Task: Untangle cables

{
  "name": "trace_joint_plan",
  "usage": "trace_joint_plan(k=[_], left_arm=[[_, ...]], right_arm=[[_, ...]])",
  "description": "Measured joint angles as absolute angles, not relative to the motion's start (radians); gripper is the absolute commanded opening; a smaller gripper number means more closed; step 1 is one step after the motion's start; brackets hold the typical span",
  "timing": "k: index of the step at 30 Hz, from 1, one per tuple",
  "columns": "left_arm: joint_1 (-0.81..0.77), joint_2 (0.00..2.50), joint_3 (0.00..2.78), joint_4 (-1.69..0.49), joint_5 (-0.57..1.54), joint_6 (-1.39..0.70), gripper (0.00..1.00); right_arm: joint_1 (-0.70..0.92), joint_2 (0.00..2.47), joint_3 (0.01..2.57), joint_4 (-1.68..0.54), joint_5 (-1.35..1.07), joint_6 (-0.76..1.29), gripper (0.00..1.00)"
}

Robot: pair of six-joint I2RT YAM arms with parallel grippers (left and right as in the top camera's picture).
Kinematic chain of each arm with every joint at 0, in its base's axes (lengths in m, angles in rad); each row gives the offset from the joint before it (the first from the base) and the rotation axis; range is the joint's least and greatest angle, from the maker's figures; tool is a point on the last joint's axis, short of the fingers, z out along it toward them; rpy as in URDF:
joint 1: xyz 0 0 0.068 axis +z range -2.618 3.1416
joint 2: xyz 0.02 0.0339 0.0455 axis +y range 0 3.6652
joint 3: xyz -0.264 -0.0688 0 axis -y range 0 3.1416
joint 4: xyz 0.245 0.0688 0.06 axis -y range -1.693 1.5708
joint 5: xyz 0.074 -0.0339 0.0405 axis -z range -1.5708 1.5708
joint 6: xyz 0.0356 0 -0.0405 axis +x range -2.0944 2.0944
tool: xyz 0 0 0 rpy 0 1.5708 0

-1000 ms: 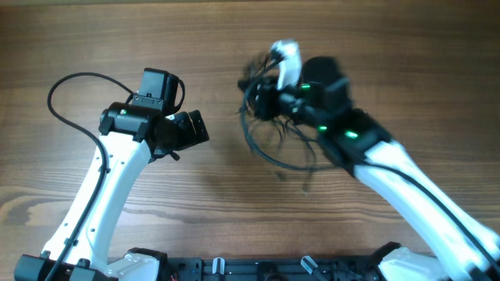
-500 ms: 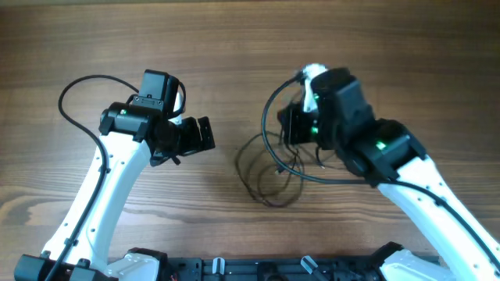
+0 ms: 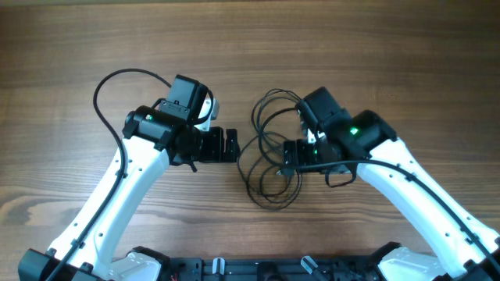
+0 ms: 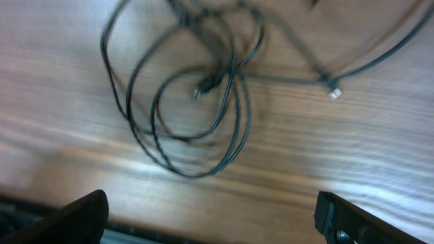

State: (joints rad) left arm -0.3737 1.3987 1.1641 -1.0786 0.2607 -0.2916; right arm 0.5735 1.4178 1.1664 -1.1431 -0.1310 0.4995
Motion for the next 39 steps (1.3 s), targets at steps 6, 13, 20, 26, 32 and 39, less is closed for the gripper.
trace_joint_plan(k=[6, 13, 20, 26, 32, 39], left_arm=[[-0.37, 1.399, 1.164, -1.016, 0.149, -0.351, 1.0], [-0.337, 1.399, 1.164, -0.994, 0.101, -0.366, 1.0], [-0.337, 1.399, 1.164, -0.994, 0.102, -0.369, 1.0], [-0.337, 1.399, 1.164, -0.999, 0.102, -0.369, 1.0], [-0.337, 1.399, 1.164, -1.003, 0.103, -0.369, 1.0], [-0.337, 1.399, 1.164, -1.01, 0.103, -0.369, 1.0]], right_arm=[[0.574, 1.423, 0.969, -1.039, -0.259, 0.578, 0.64], [0.574, 1.428, 0.769, -0.767, -0.368, 0.716, 0.57], [0.574, 1.429, 0.664, -0.616, -0.411, 0.775, 0.26], [0.574, 1.43, 0.661, -0.509, -0.419, 0.786, 0.04], [0.574, 1.43, 0.661, -0.435, -0.416, 0.788, 0.04], [0.574, 1.43, 0.689, -0.249, -0.399, 0.673, 0.05]])
